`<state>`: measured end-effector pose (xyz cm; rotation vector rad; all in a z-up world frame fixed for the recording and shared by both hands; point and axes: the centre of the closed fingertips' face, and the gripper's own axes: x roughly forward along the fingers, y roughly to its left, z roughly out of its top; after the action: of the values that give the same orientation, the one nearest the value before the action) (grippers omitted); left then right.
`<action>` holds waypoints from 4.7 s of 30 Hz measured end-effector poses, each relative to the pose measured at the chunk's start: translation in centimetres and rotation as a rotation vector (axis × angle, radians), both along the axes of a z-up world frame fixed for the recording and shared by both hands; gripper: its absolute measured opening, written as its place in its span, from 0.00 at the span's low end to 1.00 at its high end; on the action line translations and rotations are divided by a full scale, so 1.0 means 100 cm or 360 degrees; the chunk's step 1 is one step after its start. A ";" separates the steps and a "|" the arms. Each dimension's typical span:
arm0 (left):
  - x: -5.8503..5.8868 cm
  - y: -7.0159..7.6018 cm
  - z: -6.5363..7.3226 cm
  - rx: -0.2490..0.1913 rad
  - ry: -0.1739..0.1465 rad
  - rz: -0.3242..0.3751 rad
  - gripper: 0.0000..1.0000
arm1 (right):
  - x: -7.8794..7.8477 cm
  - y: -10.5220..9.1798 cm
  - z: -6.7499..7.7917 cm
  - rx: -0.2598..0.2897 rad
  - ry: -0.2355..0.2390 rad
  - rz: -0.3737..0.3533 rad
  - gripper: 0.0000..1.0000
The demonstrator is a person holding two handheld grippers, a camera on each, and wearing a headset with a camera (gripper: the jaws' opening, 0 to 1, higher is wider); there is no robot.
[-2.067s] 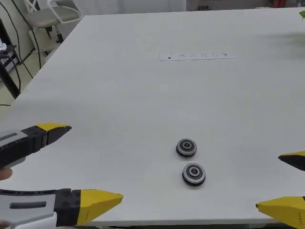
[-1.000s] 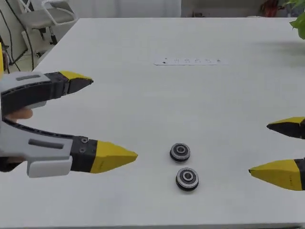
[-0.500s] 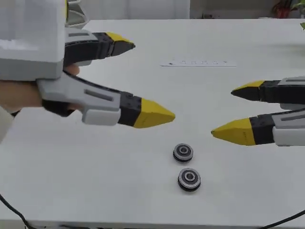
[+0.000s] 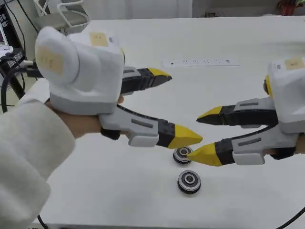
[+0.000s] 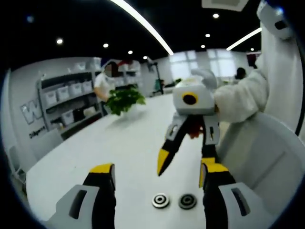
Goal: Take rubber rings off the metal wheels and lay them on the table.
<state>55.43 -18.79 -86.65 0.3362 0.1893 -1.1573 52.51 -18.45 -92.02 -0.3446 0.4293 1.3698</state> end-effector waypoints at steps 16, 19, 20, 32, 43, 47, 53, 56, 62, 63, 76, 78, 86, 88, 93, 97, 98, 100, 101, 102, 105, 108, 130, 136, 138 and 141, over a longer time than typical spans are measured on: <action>-0.019 -0.008 -0.076 0.0104 0.0179 -0.0066 0.52 | -0.016 -0.020 -0.073 -0.0241 0.0239 0.0056 0.33; -0.026 -0.013 -0.085 0.0106 0.0222 -0.0119 0.51 | -0.017 -0.017 -0.078 -0.0249 0.0243 0.0065 0.32; -0.029 -0.015 -0.088 0.0112 0.0245 -0.0137 0.50 | -0.016 -0.017 -0.080 -0.0264 0.0240 0.0060 0.31; -0.036 -0.023 -0.123 0.0232 0.0288 -0.0181 0.32 | -0.017 -0.017 -0.096 -0.0340 0.0223 0.0065 0.29; -0.037 -0.023 -0.132 0.0255 0.0303 -0.0189 0.17 | -0.014 -0.020 -0.098 -0.0352 0.0213 0.0048 0.24; -0.036 -0.024 -0.134 0.0219 0.0333 -0.0168 0.17 | -0.014 -0.020 -0.098 -0.0349 0.0214 0.0040 0.24; -0.036 -0.024 -0.134 0.0228 0.0274 -0.0190 0.15 | -0.012 -0.020 -0.098 -0.0336 0.0220 0.0024 0.21; -0.037 -0.024 -0.134 0.0237 0.0261 -0.0193 0.15 | -0.012 -0.020 -0.098 -0.0336 0.0202 0.0038 0.21; -0.038 -0.024 -0.134 0.0242 0.0246 -0.0198 0.15 | -0.014 -0.026 -0.102 -0.0408 0.0170 0.0071 0.15; -0.038 -0.024 -0.134 0.0245 0.0244 -0.0196 0.15 | -0.010 -0.028 -0.102 -0.0430 0.0118 0.0077 0.11; -0.037 -0.023 -0.134 0.0237 0.0246 -0.0191 0.15 | -0.010 -0.028 -0.101 -0.0438 0.0114 0.0060 0.02; -0.037 -0.023 -0.134 0.0238 0.0243 -0.0191 0.15 | -0.009 -0.028 -0.101 -0.0440 0.0119 0.0044 0.01; -0.035 -0.022 -0.134 0.0246 0.0233 -0.0186 0.15 | -0.001 -0.030 -0.100 -0.0448 0.0118 -0.0037 0.00; -0.035 -0.021 -0.134 0.0247 0.0232 -0.0188 0.15 | -0.001 -0.030 -0.100 -0.0448 0.0131 -0.0054 0.00; -0.035 -0.022 -0.134 0.0251 0.0222 -0.0192 0.15 | 0.001 -0.032 -0.099 -0.0454 0.0253 -0.0154 0.00; -0.035 -0.022 -0.134 0.0252 0.0216 -0.0195 0.15 | 0.003 -0.032 -0.096 -0.0384 0.0474 -0.0296 0.00; -0.035 -0.022 -0.134 0.0252 0.0217 -0.0195 0.15 | 0.003 -0.032 -0.095 -0.0340 0.0547 -0.0332 0.00; -0.035 -0.022 -0.134 0.0250 0.0221 -0.0195 0.15 | 0.003 -0.034 -0.095 -0.0296 0.0653 -0.0383 0.00; -0.035 -0.022 -0.134 0.0252 0.0220 -0.0198 0.15 | 0.004 -0.034 -0.096 -0.0290 0.0668 -0.0394 0.00; -0.035 -0.022 -0.134 0.0252 0.0219 -0.0200 0.15 | 0.004 -0.035 -0.097 -0.0290 0.0670 -0.0395 0.00; -0.035 -0.022 -0.134 0.0256 0.0218 -0.0210 0.15 | 0.005 -0.035 -0.096 -0.0274 0.0693 -0.0408 0.00; -0.035 -0.021 -0.134 0.0256 0.0220 -0.0213 0.14 | 0.005 -0.034 -0.094 -0.0240 0.0737 -0.0440 0.00; -0.035 -0.020 -0.134 0.0277 0.0201 -0.0239 0.14 | 0.000 -0.030 -0.085 -0.0093 0.1004 -0.0544 0.00; -0.035 -0.021 -0.134 0.0298 0.0192 -0.0246 0.14 | -0.002 -0.026 -0.083 -0.0085 0.1020 -0.0551 0.00; -0.035 -0.021 -0.134 0.0304 0.0187 -0.0250 0.14 | -0.002 -0.025 -0.082 -0.0072 0.1039 -0.0555 0.00; -0.034 -0.020 -0.134 0.0308 0.0183 -0.0252 0.14 | -0.003 -0.024 -0.081 -0.0067 0.1039 -0.0554 0.00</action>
<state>51.98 -20.84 -100.08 0.4617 0.3826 -1.3196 52.25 -20.87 -100.09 0.1561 1.0081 1.1060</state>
